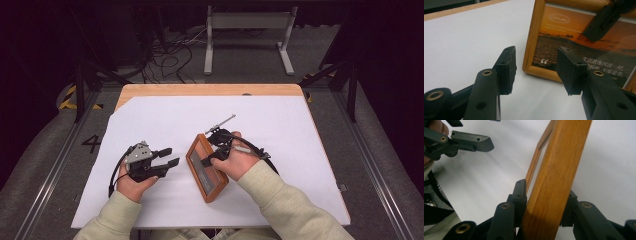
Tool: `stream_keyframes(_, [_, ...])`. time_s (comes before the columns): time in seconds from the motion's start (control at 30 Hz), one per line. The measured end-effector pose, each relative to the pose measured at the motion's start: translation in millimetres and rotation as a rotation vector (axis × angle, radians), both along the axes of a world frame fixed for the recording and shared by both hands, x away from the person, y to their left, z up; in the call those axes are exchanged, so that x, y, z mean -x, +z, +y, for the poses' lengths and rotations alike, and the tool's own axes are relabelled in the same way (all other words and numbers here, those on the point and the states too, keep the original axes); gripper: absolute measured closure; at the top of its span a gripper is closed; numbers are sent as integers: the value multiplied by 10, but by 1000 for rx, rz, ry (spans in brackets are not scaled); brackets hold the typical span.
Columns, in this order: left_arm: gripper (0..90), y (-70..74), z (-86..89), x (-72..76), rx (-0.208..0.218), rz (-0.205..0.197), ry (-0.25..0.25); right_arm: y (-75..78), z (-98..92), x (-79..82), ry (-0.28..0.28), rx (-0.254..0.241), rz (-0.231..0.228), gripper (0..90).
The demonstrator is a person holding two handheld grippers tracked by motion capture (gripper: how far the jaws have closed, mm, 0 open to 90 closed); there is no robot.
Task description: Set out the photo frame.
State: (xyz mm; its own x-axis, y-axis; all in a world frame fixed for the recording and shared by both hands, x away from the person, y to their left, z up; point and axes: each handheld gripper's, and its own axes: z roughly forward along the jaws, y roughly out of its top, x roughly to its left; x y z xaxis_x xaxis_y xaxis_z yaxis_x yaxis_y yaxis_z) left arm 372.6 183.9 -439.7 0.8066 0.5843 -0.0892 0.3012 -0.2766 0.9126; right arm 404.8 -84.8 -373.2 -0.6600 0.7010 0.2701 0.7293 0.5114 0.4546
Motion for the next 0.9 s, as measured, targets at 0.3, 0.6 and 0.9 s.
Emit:
stream_keyframes(0.3, [519, 7, 23, 1, 11, 3, 11, 78, -41, -54, 36, 17, 3, 706])
stream_keyframes(0.6, [519, 5, 27, -2, 0, 5, 18, 339, -189, -198, 301, 57, -77, 707])
stream_keyframes(0.9, [520, 5, 31, 1, -2, 5, 18, 386, -220, -382, 631, 99, -116, 707])
